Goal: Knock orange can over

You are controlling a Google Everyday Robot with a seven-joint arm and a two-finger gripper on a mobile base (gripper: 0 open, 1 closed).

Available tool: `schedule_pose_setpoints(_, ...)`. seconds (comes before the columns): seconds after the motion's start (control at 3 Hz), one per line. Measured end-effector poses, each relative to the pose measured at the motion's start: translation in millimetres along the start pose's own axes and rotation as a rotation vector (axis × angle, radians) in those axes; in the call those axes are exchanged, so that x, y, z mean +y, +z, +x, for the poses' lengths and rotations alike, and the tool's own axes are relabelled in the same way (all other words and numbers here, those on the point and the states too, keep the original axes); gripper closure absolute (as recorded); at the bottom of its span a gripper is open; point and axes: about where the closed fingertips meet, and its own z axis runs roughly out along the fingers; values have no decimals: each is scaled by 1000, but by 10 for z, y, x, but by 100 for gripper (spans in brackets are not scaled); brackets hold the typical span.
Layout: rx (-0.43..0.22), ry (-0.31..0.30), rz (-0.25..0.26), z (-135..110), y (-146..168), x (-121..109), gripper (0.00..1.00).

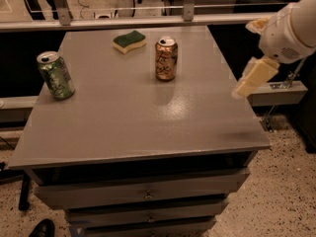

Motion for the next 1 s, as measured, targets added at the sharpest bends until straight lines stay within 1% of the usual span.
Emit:
schedule_pose_setpoints(0.33, -163, 49, 47, -175, 314, -313, 0)
schedule_pose_setpoints(0.67, -326, 113, 86, -330, 524, -567, 0)
schedule_pose_setpoints(1.0, -460, 167, 89, -462, 684, -700, 0)
